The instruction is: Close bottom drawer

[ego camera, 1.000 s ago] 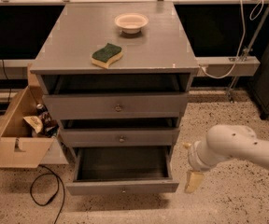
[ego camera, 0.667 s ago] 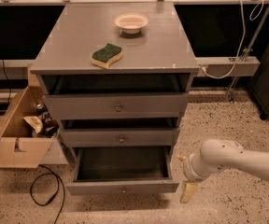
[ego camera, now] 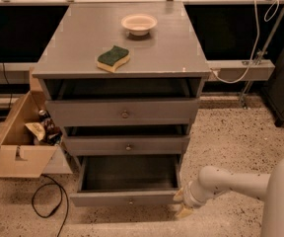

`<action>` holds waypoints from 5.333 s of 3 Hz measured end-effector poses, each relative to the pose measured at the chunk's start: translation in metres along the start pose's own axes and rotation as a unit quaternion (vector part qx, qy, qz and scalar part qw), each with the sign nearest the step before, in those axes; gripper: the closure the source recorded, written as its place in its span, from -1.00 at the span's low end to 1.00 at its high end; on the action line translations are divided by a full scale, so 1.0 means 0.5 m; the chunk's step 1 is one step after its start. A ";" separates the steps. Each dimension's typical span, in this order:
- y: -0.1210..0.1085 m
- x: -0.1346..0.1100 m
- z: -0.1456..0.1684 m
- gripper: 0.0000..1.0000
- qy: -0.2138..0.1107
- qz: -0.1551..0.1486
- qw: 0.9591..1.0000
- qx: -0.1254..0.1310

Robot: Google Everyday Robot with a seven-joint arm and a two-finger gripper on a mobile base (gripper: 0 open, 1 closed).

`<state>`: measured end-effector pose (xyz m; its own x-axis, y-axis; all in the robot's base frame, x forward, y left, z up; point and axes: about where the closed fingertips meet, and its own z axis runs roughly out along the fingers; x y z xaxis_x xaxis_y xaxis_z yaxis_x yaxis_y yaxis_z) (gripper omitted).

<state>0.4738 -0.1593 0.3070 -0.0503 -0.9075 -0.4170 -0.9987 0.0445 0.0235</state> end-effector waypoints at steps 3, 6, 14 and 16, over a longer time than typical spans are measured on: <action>-0.004 0.015 0.053 1.00 -0.009 -0.019 1.000 -0.004; -0.092 0.070 0.289 1.00 -0.071 -0.105 0.990 0.059; -0.311 0.047 0.342 1.00 -0.041 -0.031 0.979 0.195; -0.384 0.054 0.334 1.00 -0.062 -0.028 0.976 0.208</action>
Offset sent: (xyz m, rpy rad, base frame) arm -0.0027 0.0007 -0.0021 0.0011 0.0054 0.0010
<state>0.6640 -0.1224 0.1396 0.0304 -0.8567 -0.5149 -0.9134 0.1854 -0.3624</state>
